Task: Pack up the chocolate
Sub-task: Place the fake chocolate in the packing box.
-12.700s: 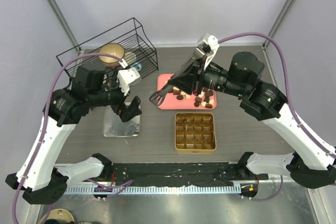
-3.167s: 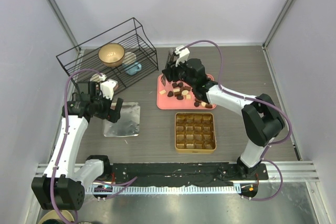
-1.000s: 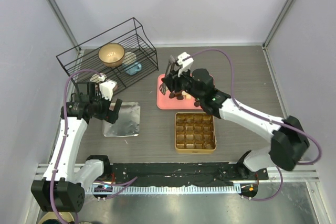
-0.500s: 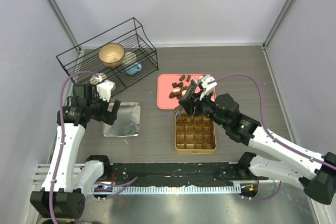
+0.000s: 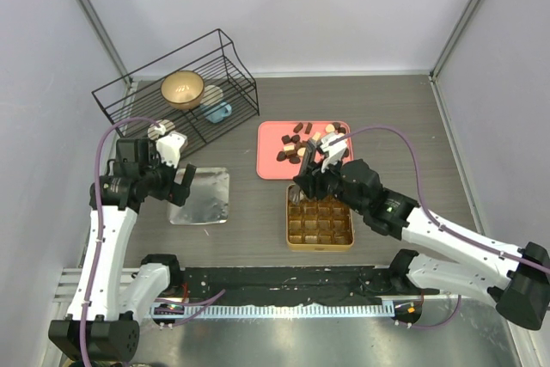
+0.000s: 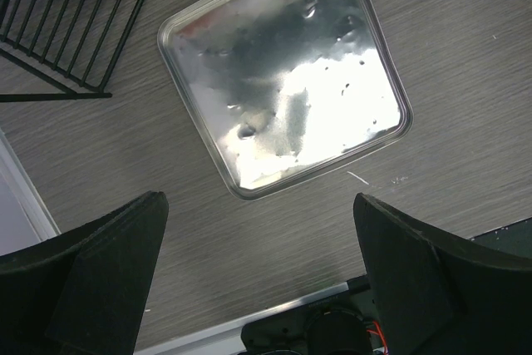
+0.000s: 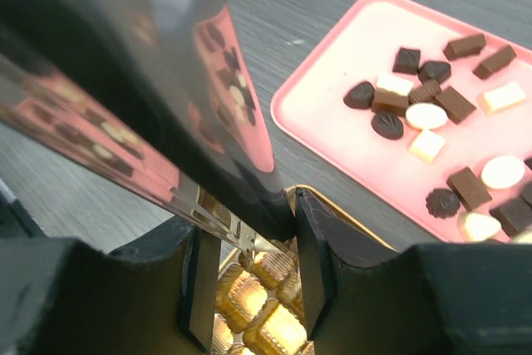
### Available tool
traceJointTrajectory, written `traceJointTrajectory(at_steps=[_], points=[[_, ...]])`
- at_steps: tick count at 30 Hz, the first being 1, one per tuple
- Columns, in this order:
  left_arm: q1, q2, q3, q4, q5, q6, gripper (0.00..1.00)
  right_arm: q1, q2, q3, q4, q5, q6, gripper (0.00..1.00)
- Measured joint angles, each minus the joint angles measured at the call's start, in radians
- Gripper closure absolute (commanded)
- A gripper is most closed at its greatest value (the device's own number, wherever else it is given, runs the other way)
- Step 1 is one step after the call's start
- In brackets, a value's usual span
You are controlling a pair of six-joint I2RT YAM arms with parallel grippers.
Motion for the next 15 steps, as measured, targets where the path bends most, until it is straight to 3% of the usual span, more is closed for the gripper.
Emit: traceJointTrajectory(at_steps=[9,15], points=[[0.000,-0.001,0.002,-0.006,0.000,0.012,0.00,0.000,0.046,-0.009,0.030,0.045,-0.015,0.61],[0.000,-0.002,0.002,-0.006,-0.002,0.018,0.00,0.000,0.080,-0.009,0.070,0.057,-0.023,0.53]])
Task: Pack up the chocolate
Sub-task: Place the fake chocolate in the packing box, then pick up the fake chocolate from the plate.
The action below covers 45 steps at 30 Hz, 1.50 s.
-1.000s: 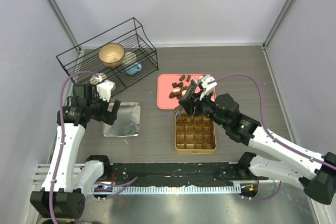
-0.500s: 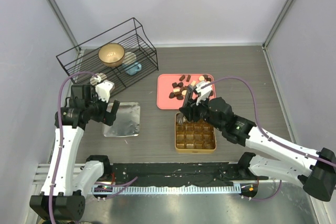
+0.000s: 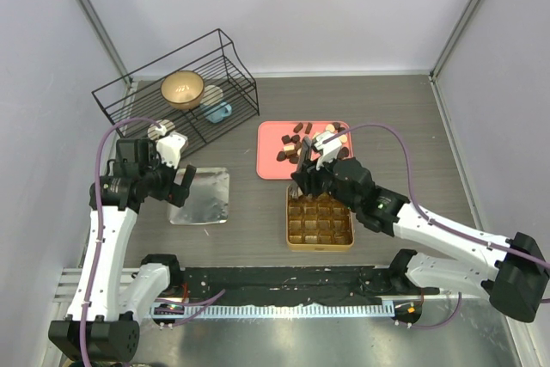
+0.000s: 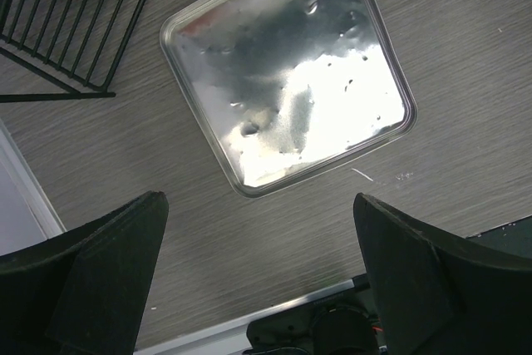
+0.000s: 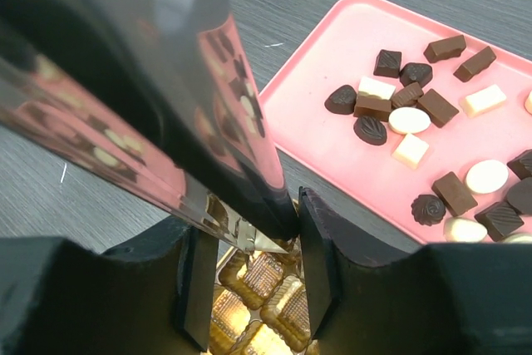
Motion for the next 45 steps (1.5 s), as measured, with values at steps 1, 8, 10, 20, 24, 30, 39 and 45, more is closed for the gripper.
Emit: traceJointTrajectory(at_steps=[1,8,10,20,24,30,39,45], points=[[0.000,-0.001,0.000,0.000,-0.002,0.001,0.00,0.000,0.006,0.000,0.002,0.001,-0.001,0.53],[0.000,-0.007,0.000,-0.004,-0.007,0.007,0.00,0.000,0.019,-0.004,0.008,0.014,-0.002,0.48],[0.000,-0.010,0.000,-0.006,-0.008,0.008,0.00,0.000,0.019,-0.004,0.009,0.019,-0.003,0.45],[0.000,-0.023,0.000,-0.006,-0.022,0.015,0.00,0.000,0.015,-0.002,0.036,0.039,-0.029,0.50],[0.000,-0.024,0.000,-0.006,-0.024,0.018,0.00,0.000,0.039,0.047,0.063,0.079,-0.063,0.56],[0.000,-0.022,0.000,-0.005,-0.024,0.017,0.00,-0.024,0.204,0.201,0.160,0.090,-0.119,0.57],[0.000,-0.003,0.000,0.000,-0.031,0.017,0.00,-0.175,0.490,0.377,0.253,0.014,-0.143,0.54],[0.000,0.039,0.000,0.006,-0.043,0.017,0.00,-0.265,0.676,0.491,0.286,-0.042,-0.138,0.52]])
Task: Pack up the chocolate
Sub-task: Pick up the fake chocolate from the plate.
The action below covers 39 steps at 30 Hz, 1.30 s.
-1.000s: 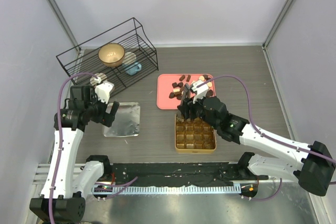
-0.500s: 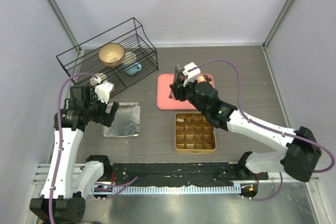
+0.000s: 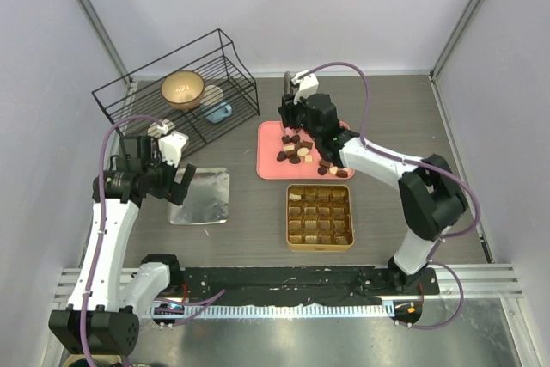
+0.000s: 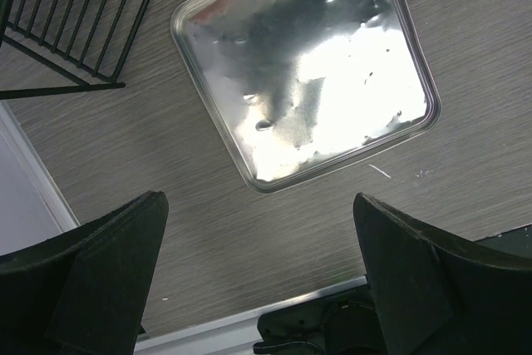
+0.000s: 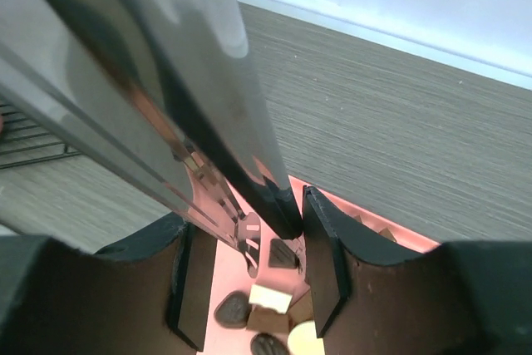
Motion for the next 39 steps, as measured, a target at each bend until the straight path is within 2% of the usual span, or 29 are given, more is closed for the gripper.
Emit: traceJointTrajectory(at_steps=[8,18,29,39], points=[[0.000,0.048,0.001,0.022,-0.015,0.000,0.00,-0.040,0.157,0.073,0.034,-0.068,0.015,0.48],[0.000,0.080,0.001,0.035,-0.034,0.001,0.00,-0.058,0.222,0.096,0.077,-0.106,0.034,0.48],[0.000,0.080,0.001,0.035,-0.040,0.005,0.00,-0.063,0.243,0.092,0.093,-0.110,0.035,0.48],[0.000,0.085,0.001,0.035,-0.039,0.004,0.00,-0.063,0.209,0.018,0.121,-0.110,0.040,0.51]])
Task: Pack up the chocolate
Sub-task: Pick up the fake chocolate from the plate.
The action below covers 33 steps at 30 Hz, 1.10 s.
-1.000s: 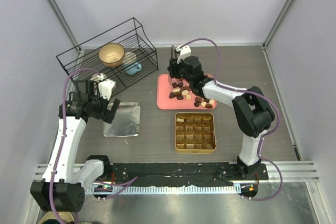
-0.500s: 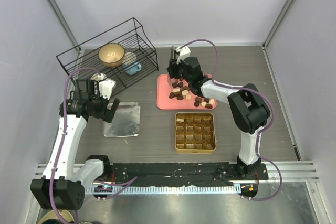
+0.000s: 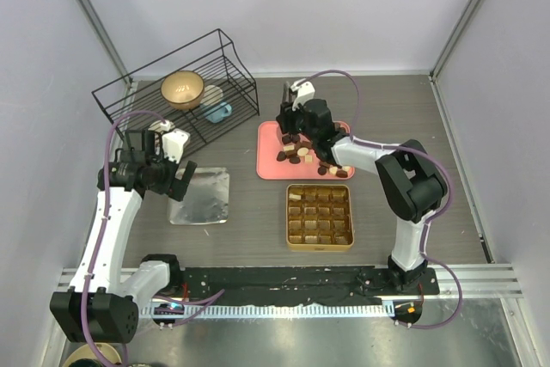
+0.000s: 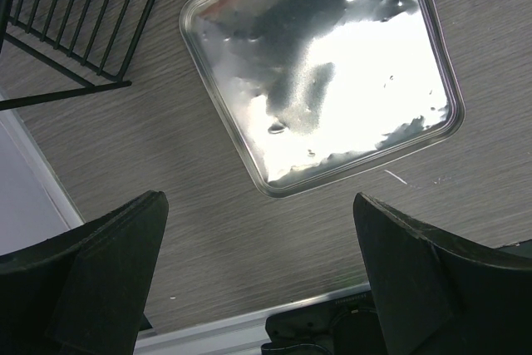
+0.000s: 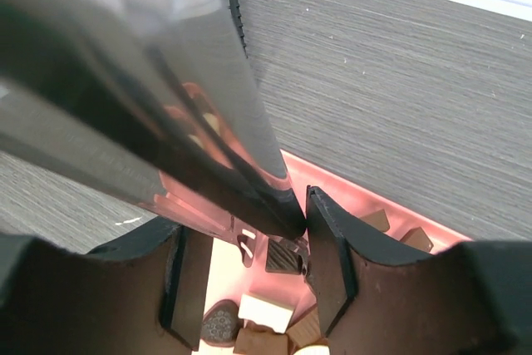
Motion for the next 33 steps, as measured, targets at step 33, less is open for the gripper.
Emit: traceJointTrajectory(at_steps=[33], points=[[0.000,-0.006,0.000,-0.005,0.000,0.000,0.00,0.103,-0.653,-0.239,-0.178,0.053,0.019,0.71]])
